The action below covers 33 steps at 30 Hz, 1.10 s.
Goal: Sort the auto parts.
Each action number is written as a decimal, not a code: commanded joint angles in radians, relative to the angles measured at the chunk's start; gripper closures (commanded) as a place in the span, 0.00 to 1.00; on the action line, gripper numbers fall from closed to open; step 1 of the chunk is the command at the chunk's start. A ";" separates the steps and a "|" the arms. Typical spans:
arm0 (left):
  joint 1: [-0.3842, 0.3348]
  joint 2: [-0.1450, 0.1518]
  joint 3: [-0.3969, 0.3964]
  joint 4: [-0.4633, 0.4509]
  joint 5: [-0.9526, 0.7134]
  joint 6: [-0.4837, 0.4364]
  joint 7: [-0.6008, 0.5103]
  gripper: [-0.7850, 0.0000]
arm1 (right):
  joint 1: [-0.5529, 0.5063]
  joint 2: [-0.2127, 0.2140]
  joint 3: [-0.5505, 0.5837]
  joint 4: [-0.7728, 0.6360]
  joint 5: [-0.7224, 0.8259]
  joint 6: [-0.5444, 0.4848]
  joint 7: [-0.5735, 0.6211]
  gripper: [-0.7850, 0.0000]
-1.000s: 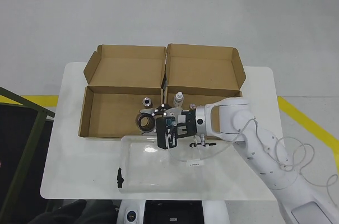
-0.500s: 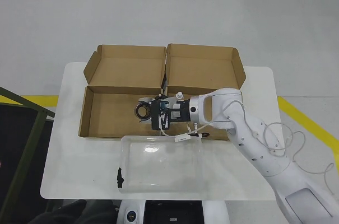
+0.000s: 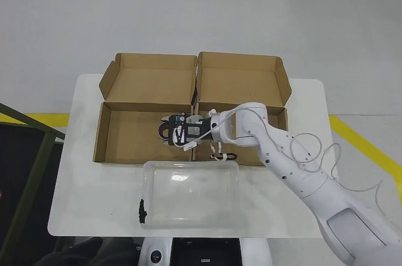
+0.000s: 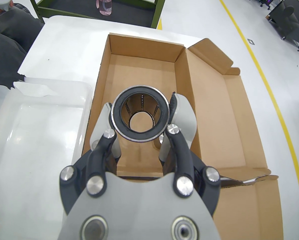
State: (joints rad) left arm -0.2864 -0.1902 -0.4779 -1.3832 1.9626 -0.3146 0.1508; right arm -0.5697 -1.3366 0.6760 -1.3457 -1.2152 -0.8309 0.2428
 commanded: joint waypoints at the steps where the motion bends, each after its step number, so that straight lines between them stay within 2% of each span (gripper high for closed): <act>1: 0.000 0.000 0.000 0.000 0.000 0.000 0.000 0.00 | 0.008 -0.008 -0.013 0.024 0.005 0.002 0.001 1.00; 23: 0.000 0.000 0.000 0.000 0.000 0.000 0.000 0.00 | 0.090 -0.108 -0.135 0.272 0.043 0.032 0.055 1.00; 26: 0.000 0.000 0.000 0.000 0.000 0.000 0.000 0.00 | 0.096 -0.120 -0.146 0.297 0.039 0.036 0.057 0.91; 30: 0.000 0.000 0.000 0.000 0.000 0.000 0.000 0.00 | 0.101 -0.132 -0.155 0.326 0.031 0.036 0.056 0.88; 33: 0.000 0.000 0.000 0.000 0.000 0.000 0.000 0.00 | 0.104 -0.139 -0.157 0.344 0.023 0.032 0.050 0.80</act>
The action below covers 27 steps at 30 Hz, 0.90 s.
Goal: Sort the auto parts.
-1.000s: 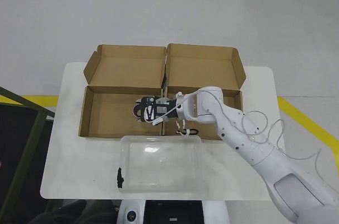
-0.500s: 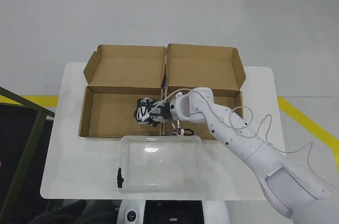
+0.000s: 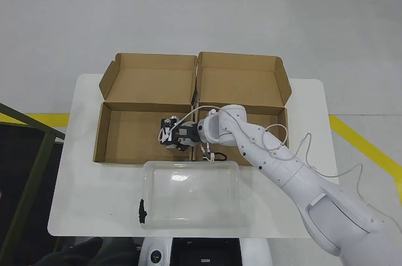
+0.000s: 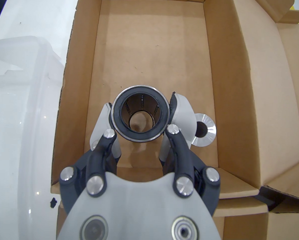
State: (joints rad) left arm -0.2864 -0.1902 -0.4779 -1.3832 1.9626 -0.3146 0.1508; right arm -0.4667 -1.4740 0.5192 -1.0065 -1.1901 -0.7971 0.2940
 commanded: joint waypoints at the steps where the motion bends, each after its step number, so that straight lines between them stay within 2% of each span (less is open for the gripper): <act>1: 0.000 0.000 0.000 0.000 0.000 0.000 0.000 0.00 | 0.002 -0.003 0.000 0.010 -0.005 -0.003 -0.002 0.75; 5: 0.000 0.000 0.000 0.000 0.000 0.000 0.000 0.00 | 0.003 -0.007 0.003 0.025 -0.014 -0.009 -0.005 0.55; 6: 0.000 0.000 0.000 0.000 0.000 0.000 0.000 0.00 | 0.003 -0.008 0.004 0.028 -0.016 -0.010 -0.004 0.54; 16: 0.000 0.000 0.000 0.000 0.000 0.000 0.000 0.00 | -0.002 -0.008 0.028 0.014 -0.033 -0.029 -0.007 0.53; 27: 0.000 0.000 0.000 0.000 0.000 0.000 0.000 0.00 | -0.026 0.031 0.138 -0.148 -0.031 -0.068 -0.031 0.54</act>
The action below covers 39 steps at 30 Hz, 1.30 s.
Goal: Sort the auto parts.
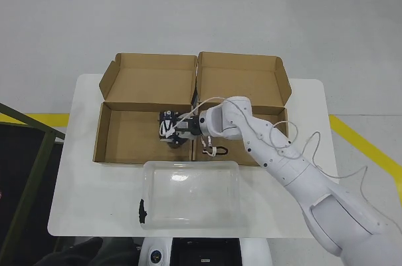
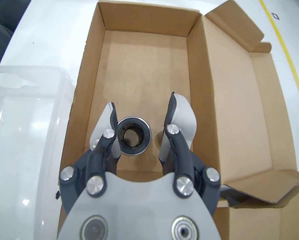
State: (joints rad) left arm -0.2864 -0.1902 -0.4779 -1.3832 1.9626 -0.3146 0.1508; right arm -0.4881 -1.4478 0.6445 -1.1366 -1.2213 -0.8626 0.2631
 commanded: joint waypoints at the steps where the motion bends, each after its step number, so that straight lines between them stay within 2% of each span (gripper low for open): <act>1: 0.000 0.000 0.000 0.000 0.000 0.000 0.000 0.00 | -0.013 0.011 0.027 -0.041 -0.001 -0.006 0.001 0.54; 15: 0.000 0.000 0.000 0.000 0.000 0.000 0.000 0.00 | -0.222 0.112 0.278 -0.434 0.001 -0.066 0.117 0.50; 19: 0.000 0.000 0.000 0.000 0.000 0.000 0.000 0.00 | -0.291 0.138 0.357 -0.522 0.016 -0.083 0.144 0.45; 23: 0.000 0.000 0.000 0.000 0.000 0.000 0.000 0.00 | -0.361 0.161 0.429 -0.585 0.029 -0.101 0.160 0.42; 25: 0.000 0.000 0.000 0.000 0.000 0.000 0.000 0.00 | -0.393 0.171 0.463 -0.602 0.034 -0.118 0.166 0.37; 31: 0.000 0.000 0.000 0.000 0.000 0.000 0.000 0.00 | -0.495 0.203 0.582 -0.650 0.052 -0.140 0.166 0.35; 36: 0.000 0.000 0.000 0.000 0.000 0.000 0.000 0.00 | -0.596 0.226 0.690 -0.687 0.055 -0.139 0.124 0.35; 39: 0.000 0.000 0.000 0.000 0.000 0.000 0.000 0.00 | -0.659 0.237 0.745 -0.708 0.029 -0.141 0.069 0.30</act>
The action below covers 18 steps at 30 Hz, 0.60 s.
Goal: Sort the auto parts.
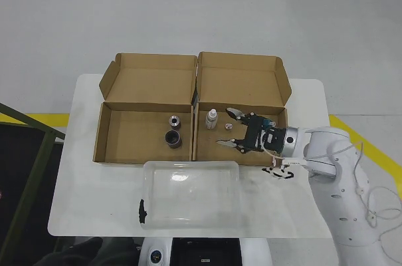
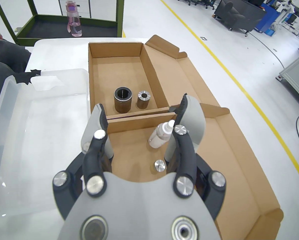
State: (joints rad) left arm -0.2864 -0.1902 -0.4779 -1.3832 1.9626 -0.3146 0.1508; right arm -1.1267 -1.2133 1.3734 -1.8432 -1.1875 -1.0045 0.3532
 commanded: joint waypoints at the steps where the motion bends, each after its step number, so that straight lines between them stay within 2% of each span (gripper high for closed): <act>1: 0.000 0.000 0.000 0.000 0.000 0.000 0.000 0.00 | -0.044 0.006 0.033 -0.001 -0.016 0.004 -0.038 0.30; 9: 0.000 0.000 0.000 0.000 0.000 0.000 0.000 0.00 | -0.212 0.025 0.151 0.000 -0.090 0.048 -0.218 0.31; 18: 0.000 0.000 0.000 0.000 0.000 0.000 0.000 0.00 | -0.355 0.038 0.259 -0.013 -0.163 0.163 -0.399 0.27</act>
State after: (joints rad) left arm -0.2864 -0.1902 -0.4779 -1.3832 1.9626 -0.3146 0.1508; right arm -1.4707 -1.1764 1.6234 -1.8556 -1.3480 -0.8547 -0.0310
